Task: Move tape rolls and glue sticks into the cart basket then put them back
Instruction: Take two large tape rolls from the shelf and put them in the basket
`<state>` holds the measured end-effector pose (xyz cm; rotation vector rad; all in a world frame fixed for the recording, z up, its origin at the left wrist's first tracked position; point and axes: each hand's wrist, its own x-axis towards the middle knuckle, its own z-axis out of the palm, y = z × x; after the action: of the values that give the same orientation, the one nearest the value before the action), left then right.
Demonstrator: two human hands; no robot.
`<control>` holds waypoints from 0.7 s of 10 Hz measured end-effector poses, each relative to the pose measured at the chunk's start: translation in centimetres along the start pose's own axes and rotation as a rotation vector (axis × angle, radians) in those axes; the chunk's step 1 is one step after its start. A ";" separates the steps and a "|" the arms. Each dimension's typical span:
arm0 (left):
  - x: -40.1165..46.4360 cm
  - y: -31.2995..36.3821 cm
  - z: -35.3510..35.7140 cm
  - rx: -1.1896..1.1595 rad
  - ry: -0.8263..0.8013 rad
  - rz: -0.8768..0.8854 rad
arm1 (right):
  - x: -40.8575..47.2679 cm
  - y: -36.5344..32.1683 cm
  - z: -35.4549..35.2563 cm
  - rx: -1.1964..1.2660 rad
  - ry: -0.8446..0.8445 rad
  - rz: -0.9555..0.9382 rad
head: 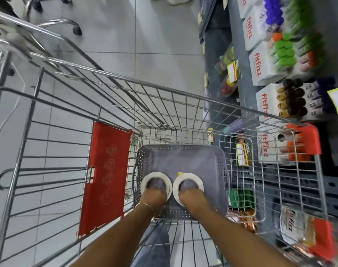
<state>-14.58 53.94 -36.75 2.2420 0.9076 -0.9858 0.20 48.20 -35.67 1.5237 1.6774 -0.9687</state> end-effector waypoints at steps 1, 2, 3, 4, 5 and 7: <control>0.2 -0.2 0.6 0.003 0.036 0.028 | 0.6 -0.1 0.9 0.069 0.081 0.118; 0.1 -0.3 0.8 0.052 0.012 0.048 | 0.5 -0.2 0.4 0.051 0.000 0.035; -0.5 -0.6 0.1 -0.019 -0.055 0.026 | -1.8 0.1 -2.1 0.335 0.009 0.153; -1.2 -1.0 -1.7 -0.109 -0.053 -0.028 | -4.6 1.1 -4.4 0.386 0.087 0.192; -2.9 0.0 -5.1 -0.109 0.062 0.027 | -9.6 1.5 -5.8 0.423 0.238 0.199; -10.2 8.8 -13.8 -0.267 0.437 0.306 | -24.5 2.0 -3.6 0.549 0.692 0.294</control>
<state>-7.27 53.94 -18.91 2.3051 0.7804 -0.2242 4.66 39.13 -12.96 2.6200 1.6016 -0.8257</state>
